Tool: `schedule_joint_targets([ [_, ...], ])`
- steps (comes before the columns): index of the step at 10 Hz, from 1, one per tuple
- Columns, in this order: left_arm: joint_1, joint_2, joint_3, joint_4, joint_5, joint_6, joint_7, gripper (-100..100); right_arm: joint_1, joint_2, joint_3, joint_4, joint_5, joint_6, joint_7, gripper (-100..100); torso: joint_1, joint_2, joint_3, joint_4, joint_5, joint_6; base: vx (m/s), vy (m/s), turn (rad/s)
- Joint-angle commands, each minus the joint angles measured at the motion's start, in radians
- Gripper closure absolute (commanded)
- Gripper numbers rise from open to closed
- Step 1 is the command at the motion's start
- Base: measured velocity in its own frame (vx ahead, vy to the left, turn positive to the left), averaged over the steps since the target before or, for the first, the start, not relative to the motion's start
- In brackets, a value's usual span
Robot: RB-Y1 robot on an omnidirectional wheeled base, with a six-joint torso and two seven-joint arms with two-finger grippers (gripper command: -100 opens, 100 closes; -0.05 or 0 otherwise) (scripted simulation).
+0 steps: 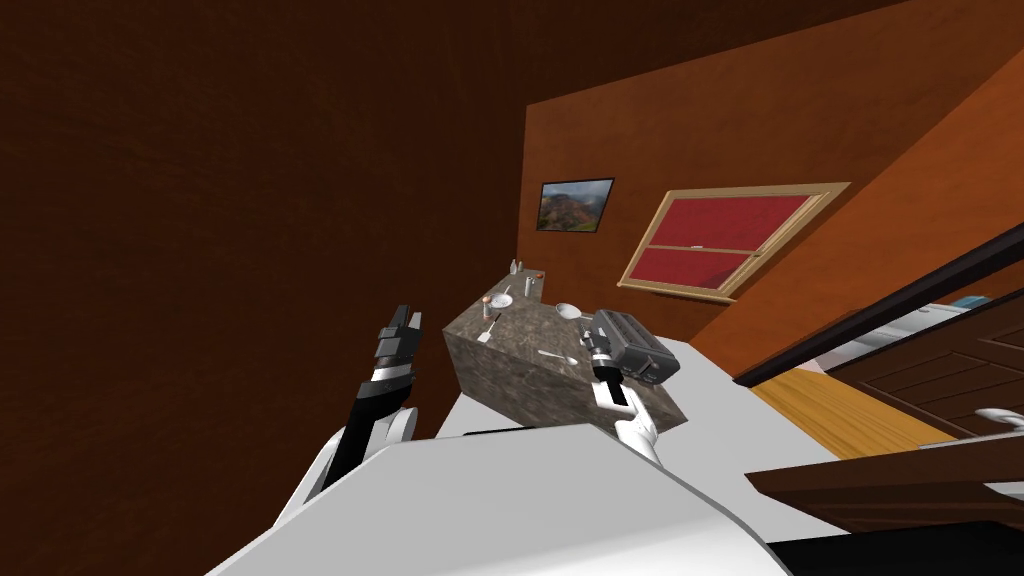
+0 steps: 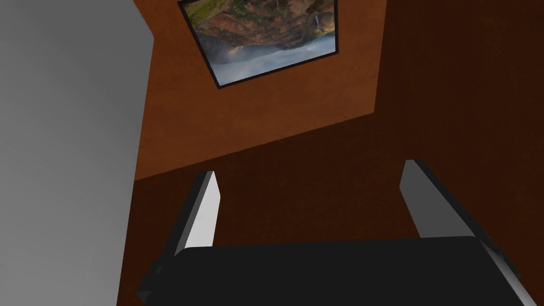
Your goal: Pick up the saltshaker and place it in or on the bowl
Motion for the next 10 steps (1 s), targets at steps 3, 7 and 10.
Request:
schedule_joint_targets([
  [3, 0.000, 0.000, 0.000, 0.000, 0.000, 0.000, 0.000, 0, -0.033, -0.003, -0.032, 0.072, 0.016, -0.001, 0.074, -100, 0.000, 0.000, 0.000, 0.000, 0.000, 0.000, -0.001, 0.008, 0.021],
  [7, 0.000, 0.000, 0.000, 0.000, 0.000, 0.000, 0.000, 0, -0.102, -0.013, -0.094, 0.200, 0.047, -0.005, 0.191, -100, 0.000, 0.000, 0.000, 0.000, 0.000, 0.000, -0.002, 0.010, 0.026],
  [10, 0.000, 0.000, 0.000, 0.000, 0.000, 0.000, 0.000, 0, -0.143, -0.023, -0.132, 0.289, 0.065, -0.008, 0.262, -100, 0.000, 0.000, 0.000, 0.000, 0.000, 0.000, -0.002, 0.007, 0.027],
])
